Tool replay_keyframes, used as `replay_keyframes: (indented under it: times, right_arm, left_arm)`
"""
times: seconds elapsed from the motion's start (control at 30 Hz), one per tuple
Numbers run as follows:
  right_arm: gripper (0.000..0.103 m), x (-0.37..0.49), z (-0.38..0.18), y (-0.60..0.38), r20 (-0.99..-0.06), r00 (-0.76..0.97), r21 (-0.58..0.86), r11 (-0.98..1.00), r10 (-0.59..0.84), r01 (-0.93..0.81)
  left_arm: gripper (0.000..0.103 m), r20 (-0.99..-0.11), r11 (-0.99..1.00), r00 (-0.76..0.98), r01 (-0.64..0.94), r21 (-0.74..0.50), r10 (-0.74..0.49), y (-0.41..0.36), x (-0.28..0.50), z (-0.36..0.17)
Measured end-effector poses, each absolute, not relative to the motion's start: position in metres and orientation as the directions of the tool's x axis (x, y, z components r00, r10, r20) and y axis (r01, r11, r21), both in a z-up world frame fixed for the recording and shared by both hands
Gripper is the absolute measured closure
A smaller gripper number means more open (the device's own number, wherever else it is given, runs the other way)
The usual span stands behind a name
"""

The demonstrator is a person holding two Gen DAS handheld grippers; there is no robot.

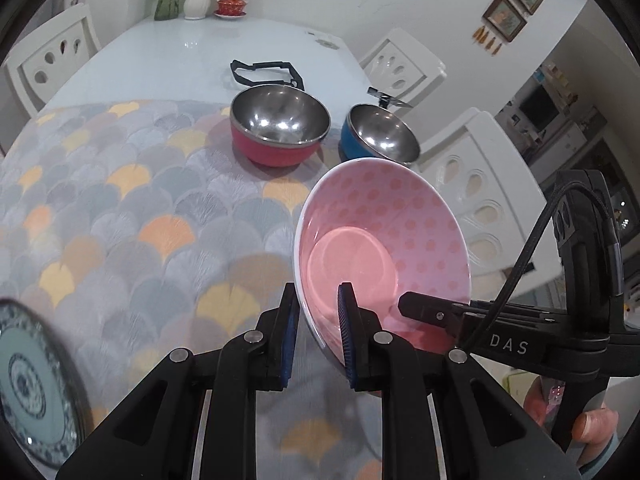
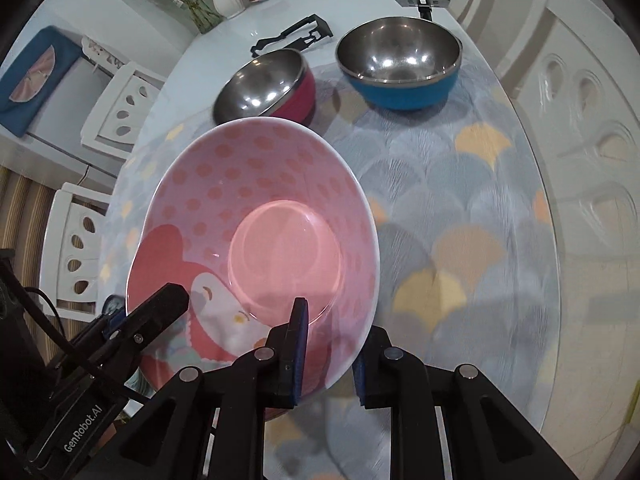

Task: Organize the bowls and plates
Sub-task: 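Carry the pink bowl beside the plate stack, set down, open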

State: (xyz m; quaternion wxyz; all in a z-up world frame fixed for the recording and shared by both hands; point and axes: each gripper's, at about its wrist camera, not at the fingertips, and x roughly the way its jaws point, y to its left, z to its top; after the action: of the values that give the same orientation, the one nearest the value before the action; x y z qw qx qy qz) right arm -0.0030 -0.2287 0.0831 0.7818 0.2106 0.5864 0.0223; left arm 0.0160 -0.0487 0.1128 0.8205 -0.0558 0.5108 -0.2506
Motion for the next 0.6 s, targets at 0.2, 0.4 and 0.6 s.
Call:
replay_keyframes:
  times: [0.2, 0.4, 0.6]
  right_arm:
    - [0.083, -0.044, 0.098, -0.194, -0.909, 0.325, 0.340, 0.915, 0.260, 0.219]
    - [0.083, -0.078, 0.088, -0.164, -0.915, 0.294, 0.350, 0.905, 0.276, 0.243]
    - [0.082, -0.096, 0.061, -0.146, -0.933, 0.205, 0.345, 0.895, 0.295, 0.283]
  left_arm:
    - [0.087, -0.796, 0.857, 0.358, 0.371, -0.359, -0.488, -0.013, -0.023, 0.123]
    - [0.087, -0.812, 0.860, 0.332, 0.356, -0.364, -0.481, 0.015, -0.054, 0.114]
    - [0.087, -0.845, 0.875, 0.306, 0.359, -0.324, -0.438, 0.026, -0.076, 0.094]
